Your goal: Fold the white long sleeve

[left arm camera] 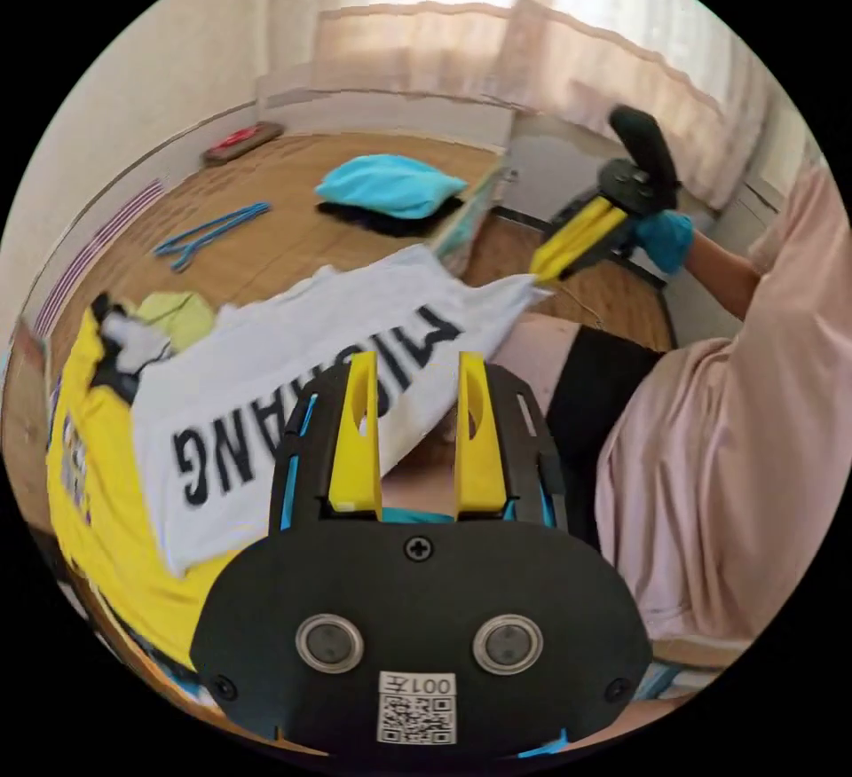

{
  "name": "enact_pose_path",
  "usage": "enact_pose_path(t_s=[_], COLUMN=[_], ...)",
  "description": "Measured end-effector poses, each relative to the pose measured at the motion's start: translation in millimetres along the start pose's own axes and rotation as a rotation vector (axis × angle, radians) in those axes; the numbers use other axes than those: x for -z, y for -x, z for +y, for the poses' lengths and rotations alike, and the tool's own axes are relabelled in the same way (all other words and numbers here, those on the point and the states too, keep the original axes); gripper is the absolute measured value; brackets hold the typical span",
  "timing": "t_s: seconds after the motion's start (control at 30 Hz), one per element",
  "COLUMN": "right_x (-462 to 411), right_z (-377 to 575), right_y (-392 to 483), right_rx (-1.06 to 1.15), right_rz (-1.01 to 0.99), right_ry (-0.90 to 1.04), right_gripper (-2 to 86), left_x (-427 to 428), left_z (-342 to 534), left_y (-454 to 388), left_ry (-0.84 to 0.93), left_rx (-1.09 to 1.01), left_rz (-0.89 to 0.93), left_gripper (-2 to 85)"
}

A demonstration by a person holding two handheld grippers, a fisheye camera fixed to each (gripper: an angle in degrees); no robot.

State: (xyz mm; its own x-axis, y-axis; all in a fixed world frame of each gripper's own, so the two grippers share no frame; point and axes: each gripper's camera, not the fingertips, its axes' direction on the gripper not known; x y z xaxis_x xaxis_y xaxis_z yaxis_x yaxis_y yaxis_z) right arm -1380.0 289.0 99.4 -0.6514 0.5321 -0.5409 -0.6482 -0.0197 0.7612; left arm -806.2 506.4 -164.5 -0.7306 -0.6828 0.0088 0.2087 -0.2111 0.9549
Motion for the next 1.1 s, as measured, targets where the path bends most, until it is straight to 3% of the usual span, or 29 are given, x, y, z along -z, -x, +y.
enact_pose_path(t_s=[0.13, 0.27, 0.47, 0.63, 0.7, 0.87, 1.1], right_x=[8.8, 14.5, 14.3, 21.7, 3.9, -52.6, -135.0], right_z=[-1.4, 1.4, 15.1, 56.0, 70.0, 66.8, 15.1], right_y=[-8.1, -10.4, -8.3, -12.2, -15.8, -20.5, -28.6], right_rx=[-0.019, -0.020, 0.013, 0.080, 0.062, 0.023, 0.134], right_rz=[-0.030, -0.031, -0.008, -0.033, 0.032, 0.175, 0.330], right_ry=[-0.064, -0.112, -0.176, -0.293, -0.278, -0.310, -0.224], right_gripper=[1.4, 1.6, 3.1, 10.2, 15.2, 17.9, 13.9], left_x=[-31.7, -54.3, -57.7, -42.6, -30.5, -10.6, 13.1], left_z=[-27.3, -43.1, -49.3, -41.5, -37.4, -32.9, -22.9], left_y=[-20.8, -36.8, -42.0, -26.8, -18.1, -13.0, -14.2], left_ry=[0.040, 0.059, 0.078, 0.062, 0.024, -0.009, 0.007], left_rx=[-0.108, -0.135, -0.066, 0.030, 0.084, 0.110, 0.127], left_rz=[0.072, -0.005, -0.123, -0.042, -0.010, -0.008, -0.025], left_gripper=[10.0, 6.9, -0.1, -1.0, -1.0, -1.1, -1.1])
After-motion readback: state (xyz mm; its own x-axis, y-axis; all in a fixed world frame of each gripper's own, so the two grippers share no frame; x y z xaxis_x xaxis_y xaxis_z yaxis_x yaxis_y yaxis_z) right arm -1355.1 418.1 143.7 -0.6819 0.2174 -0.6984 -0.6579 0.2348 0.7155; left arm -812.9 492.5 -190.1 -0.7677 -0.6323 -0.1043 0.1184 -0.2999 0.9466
